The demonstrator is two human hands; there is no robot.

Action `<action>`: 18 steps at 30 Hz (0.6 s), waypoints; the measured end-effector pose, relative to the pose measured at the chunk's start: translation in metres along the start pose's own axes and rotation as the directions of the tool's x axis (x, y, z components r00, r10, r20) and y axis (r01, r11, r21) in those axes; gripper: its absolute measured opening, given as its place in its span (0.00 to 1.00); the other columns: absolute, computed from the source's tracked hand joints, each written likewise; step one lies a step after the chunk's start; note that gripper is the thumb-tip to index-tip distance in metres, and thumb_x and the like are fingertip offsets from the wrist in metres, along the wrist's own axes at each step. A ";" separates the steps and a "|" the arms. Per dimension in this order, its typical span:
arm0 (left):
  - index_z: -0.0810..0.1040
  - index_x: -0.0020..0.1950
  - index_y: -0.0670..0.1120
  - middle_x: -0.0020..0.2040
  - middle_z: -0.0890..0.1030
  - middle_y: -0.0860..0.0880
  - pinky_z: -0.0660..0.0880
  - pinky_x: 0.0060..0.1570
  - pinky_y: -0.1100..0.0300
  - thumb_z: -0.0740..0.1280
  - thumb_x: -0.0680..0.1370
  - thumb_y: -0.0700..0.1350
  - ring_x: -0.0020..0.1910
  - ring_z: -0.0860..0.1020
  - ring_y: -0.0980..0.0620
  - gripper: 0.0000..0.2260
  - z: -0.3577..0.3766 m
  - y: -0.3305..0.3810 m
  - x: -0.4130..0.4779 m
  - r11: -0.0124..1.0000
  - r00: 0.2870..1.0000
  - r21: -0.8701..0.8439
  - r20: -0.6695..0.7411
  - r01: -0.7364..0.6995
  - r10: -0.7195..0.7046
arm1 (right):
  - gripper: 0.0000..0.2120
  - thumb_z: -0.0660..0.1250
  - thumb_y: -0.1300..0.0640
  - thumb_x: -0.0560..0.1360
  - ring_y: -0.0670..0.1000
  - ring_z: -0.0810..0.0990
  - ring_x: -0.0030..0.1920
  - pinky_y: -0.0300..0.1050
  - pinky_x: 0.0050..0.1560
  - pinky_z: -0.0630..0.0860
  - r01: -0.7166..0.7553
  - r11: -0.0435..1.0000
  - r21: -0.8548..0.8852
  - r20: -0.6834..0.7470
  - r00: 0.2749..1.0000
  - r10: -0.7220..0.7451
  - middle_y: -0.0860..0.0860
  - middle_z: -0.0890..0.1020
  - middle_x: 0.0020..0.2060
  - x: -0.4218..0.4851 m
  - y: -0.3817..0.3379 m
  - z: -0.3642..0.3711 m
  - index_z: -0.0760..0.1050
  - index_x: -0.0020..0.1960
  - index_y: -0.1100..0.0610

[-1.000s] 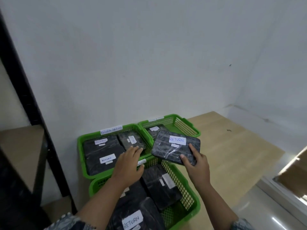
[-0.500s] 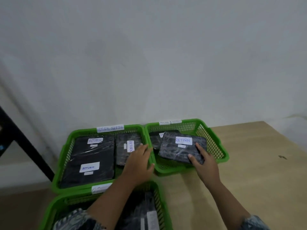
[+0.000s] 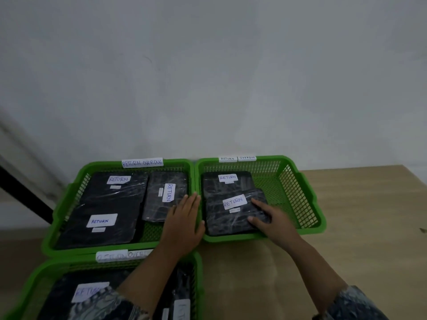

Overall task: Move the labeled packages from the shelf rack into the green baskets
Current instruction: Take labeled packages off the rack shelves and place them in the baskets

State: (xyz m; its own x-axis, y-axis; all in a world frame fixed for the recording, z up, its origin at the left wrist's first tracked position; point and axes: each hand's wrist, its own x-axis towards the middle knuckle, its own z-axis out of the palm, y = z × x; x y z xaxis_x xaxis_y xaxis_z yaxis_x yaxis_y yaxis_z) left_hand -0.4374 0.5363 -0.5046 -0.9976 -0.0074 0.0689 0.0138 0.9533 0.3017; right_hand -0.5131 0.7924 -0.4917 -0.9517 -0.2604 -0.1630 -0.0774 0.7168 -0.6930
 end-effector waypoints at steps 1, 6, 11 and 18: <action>0.55 0.75 0.44 0.75 0.59 0.45 0.59 0.66 0.43 0.49 0.74 0.57 0.73 0.58 0.45 0.31 0.001 0.001 0.000 1.000 1.000 0.000 -0.009 0.003 -0.003 | 0.28 0.71 0.43 0.70 0.52 0.79 0.55 0.45 0.56 0.76 0.000 1.000 -0.023 0.016 1.000 0.000 0.54 0.78 0.59 0.000 0.000 0.001 0.69 0.68 0.42; 0.57 0.75 0.44 0.74 0.61 0.45 0.61 0.65 0.41 0.51 0.75 0.55 0.72 0.60 0.45 0.30 0.003 0.001 0.000 1.000 1.000 -0.002 -0.013 0.023 -0.023 | 0.28 0.66 0.39 0.72 0.51 0.76 0.62 0.43 0.56 0.73 -0.028 0.979 -0.202 0.064 0.997 0.042 0.49 0.75 0.65 0.005 -0.007 0.008 0.65 0.70 0.41; 0.54 0.76 0.45 0.75 0.58 0.47 0.57 0.67 0.43 0.49 0.74 0.57 0.74 0.55 0.47 0.31 0.006 0.001 0.002 0.999 0.999 0.012 -0.014 0.030 -0.029 | 0.27 0.65 0.40 0.73 0.51 0.75 0.64 0.43 0.57 0.71 -0.075 0.952 -0.298 0.068 0.993 0.100 0.47 0.74 0.67 0.009 -0.015 0.011 0.64 0.70 0.40; 0.46 0.76 0.47 0.77 0.49 0.49 0.52 0.70 0.44 0.43 0.74 0.60 0.75 0.48 0.50 0.33 -0.001 0.002 0.004 0.998 0.998 0.047 0.057 0.030 -0.032 | 0.25 0.62 0.38 0.74 0.54 0.75 0.62 0.46 0.59 0.72 -0.106 0.926 -0.363 0.063 0.988 0.138 0.50 0.75 0.66 0.006 -0.017 0.014 0.63 0.70 0.37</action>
State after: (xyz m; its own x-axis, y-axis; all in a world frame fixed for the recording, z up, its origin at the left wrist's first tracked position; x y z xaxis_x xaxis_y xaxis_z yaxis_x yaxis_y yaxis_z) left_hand -0.4409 0.5379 -0.5030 -0.9998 -0.0212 0.0051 -0.0192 0.9658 0.2587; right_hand -0.5137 0.7696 -0.4912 -0.9325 -0.1998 -0.3010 -0.0790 0.9258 -0.3698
